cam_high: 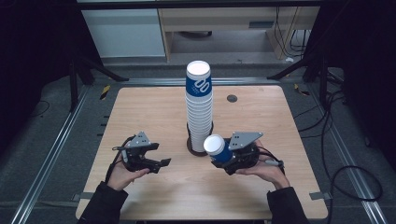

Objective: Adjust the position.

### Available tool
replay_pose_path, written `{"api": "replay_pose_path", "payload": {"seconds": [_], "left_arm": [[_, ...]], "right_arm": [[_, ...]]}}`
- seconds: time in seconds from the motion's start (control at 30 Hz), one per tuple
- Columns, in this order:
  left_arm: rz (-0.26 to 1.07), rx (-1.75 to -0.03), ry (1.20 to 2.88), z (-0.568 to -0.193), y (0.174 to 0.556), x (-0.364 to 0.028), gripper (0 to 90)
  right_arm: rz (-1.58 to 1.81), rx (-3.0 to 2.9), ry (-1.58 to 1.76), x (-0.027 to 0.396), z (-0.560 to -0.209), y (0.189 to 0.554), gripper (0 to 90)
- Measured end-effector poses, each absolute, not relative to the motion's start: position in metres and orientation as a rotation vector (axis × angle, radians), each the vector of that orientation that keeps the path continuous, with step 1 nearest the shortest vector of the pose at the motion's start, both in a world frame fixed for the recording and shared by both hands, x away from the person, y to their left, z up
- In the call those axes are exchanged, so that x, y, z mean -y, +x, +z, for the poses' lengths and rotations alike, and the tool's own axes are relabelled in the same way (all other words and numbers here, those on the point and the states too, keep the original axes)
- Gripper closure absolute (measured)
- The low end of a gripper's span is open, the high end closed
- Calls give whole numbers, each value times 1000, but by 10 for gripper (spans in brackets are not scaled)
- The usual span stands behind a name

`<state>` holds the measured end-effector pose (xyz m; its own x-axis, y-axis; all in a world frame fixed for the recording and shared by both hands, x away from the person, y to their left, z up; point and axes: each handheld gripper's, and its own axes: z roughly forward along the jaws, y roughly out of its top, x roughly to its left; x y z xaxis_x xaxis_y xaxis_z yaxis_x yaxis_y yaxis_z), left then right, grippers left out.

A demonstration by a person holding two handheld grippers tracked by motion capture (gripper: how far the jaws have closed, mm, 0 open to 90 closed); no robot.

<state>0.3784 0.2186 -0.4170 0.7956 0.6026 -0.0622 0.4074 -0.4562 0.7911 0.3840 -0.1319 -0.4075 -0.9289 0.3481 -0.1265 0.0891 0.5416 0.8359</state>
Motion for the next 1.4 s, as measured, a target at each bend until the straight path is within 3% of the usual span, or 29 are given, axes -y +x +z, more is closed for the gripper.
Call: {"api": "replay_pose_path", "payload": {"seconds": [1.4], "left_arm": [[104,-381,2237,-423,353,-168,196]], "right_arm": [[1075,-2813,40,60,-449,377,205]]}}
